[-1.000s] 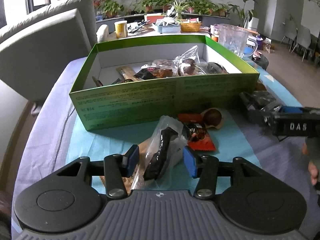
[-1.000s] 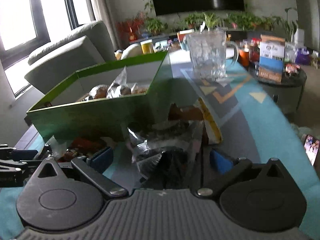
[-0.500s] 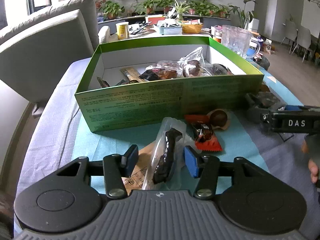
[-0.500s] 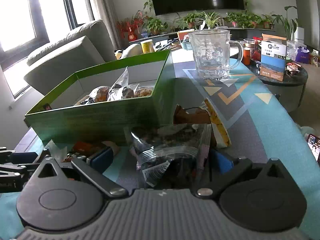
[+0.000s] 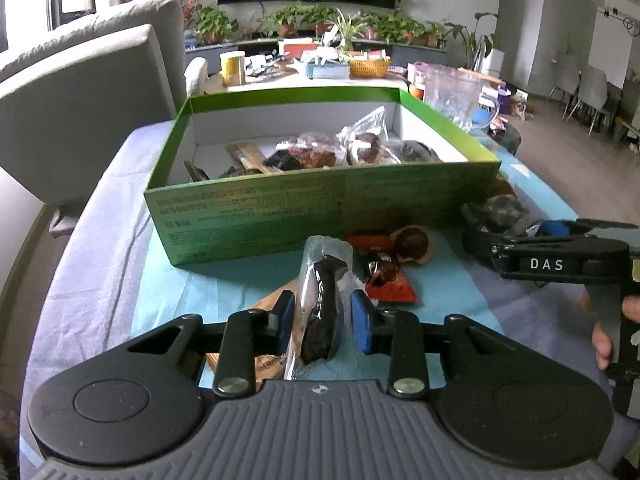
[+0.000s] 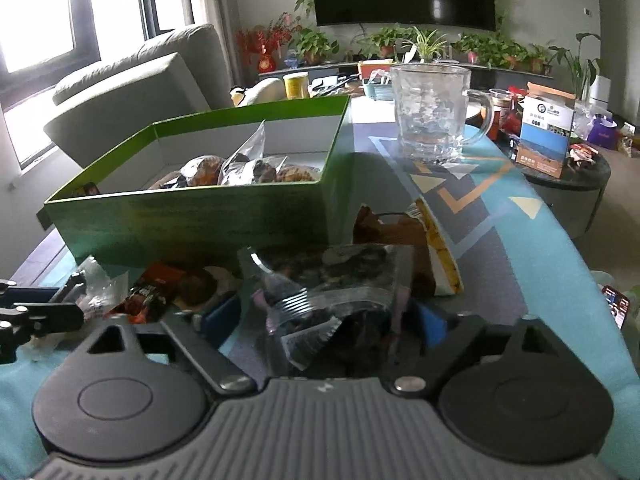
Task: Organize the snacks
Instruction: 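Carry both bags into the green box and release them with both tools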
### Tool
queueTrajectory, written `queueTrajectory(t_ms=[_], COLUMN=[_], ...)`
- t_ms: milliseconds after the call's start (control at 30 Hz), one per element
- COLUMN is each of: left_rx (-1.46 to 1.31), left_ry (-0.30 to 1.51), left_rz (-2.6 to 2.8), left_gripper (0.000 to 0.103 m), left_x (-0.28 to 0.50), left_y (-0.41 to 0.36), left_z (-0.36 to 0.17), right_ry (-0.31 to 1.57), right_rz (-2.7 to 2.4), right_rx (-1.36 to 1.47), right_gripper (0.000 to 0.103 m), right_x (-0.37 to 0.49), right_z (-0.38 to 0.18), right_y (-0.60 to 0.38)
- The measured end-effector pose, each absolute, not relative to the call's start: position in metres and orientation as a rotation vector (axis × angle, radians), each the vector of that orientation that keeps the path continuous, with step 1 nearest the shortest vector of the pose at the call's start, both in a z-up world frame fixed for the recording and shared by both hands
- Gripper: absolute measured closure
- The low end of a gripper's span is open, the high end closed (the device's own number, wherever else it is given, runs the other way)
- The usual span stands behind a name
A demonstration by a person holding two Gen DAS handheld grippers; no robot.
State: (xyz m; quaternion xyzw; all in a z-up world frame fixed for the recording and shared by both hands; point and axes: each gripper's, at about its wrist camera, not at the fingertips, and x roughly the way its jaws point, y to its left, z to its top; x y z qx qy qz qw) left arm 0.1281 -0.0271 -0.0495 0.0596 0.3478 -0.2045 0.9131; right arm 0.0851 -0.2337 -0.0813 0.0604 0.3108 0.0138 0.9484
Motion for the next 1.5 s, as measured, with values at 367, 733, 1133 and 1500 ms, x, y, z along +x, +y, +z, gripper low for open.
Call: queueTrajectory(t_ms=[367,733,1133,1500], left_rx=[0.103,0.101,0.074,0.045], left_ry=[0.666,0.627,0.599,0.53], left_rz=[-0.426,-0.43,-0.4,-0.364], left_gripper=[0.074,0.074,0.074,0.074], left_x=[0.119,0.115,0.126,0.156], left_y=[-0.025,-0.029,-0.023,-0.025], left_z=[-0.031,-0.018,-0.006,0.016], right_ry=[0.581,0.463,0.429,0.362], right_rz=[0.065,0.136,0.159,0.177], right_rx=[0.215,0.203,0.219,0.18], right_gripper=[0.038,0.038,0.038,0.038], right_x=[0.064,0.056,0.061,0.09], right_z=[-0.075,-0.046,-0.038,-0.017], right_y=[-0.248,-0.239,-0.236,-0.23])
